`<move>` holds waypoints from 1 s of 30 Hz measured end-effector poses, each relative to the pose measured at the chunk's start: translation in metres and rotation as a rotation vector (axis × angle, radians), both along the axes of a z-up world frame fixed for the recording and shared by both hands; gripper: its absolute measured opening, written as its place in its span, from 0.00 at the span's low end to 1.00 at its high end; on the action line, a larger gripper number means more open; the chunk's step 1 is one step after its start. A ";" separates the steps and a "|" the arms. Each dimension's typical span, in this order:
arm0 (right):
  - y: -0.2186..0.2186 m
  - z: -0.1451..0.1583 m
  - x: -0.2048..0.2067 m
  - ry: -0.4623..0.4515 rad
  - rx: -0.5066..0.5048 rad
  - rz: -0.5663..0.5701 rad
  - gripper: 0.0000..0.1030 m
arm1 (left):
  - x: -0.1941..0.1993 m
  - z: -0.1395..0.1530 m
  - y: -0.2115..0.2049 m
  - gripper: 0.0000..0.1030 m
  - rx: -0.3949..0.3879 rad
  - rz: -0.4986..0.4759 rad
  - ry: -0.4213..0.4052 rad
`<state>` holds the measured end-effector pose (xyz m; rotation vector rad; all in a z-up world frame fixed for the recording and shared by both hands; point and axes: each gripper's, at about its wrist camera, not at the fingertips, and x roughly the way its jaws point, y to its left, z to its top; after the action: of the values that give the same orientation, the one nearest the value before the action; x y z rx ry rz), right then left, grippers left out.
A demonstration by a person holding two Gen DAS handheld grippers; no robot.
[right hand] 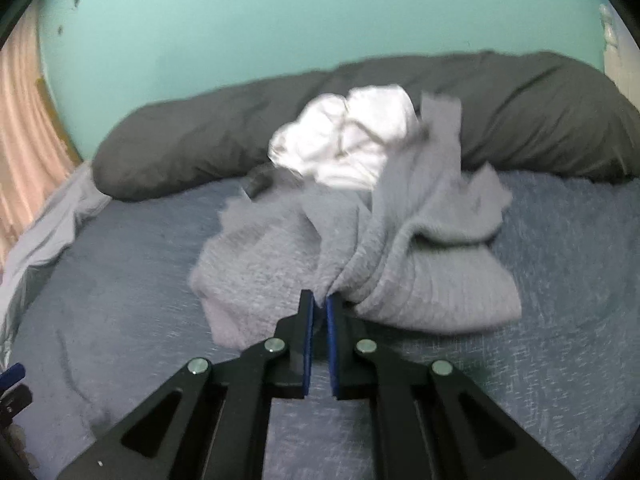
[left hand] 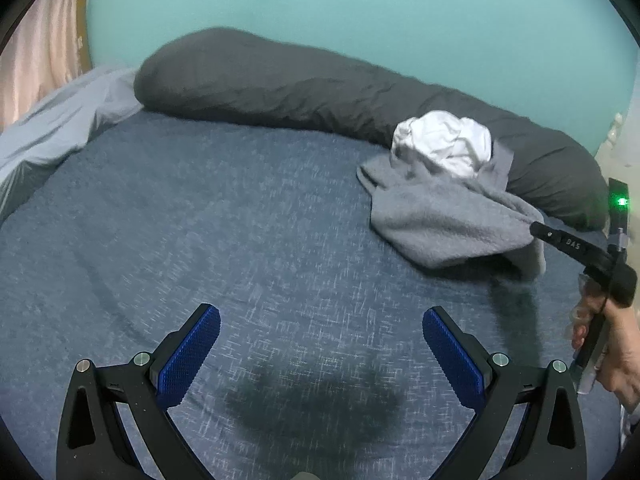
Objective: Fold clothes
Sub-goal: 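Lift the grey sweatshirt with the right gripper and drag it across the bed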
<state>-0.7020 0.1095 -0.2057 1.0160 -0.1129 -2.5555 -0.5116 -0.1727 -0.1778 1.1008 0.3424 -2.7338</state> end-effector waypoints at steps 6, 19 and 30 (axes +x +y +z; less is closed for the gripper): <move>0.011 0.059 0.045 0.085 -0.061 0.013 0.05 | 0.034 0.030 0.005 1.00 -0.004 -0.001 0.052; 0.051 0.170 0.190 0.262 -0.147 0.097 0.04 | 0.137 0.066 0.029 1.00 0.003 -0.029 0.178; 0.080 0.236 0.341 0.416 -0.124 0.158 0.00 | 0.261 0.096 0.043 1.00 -0.028 -0.033 0.280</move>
<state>-0.3612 0.1895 0.0302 0.4162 -0.0723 -2.5177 -0.2508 -0.1299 -0.0818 0.7220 0.3236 -2.9155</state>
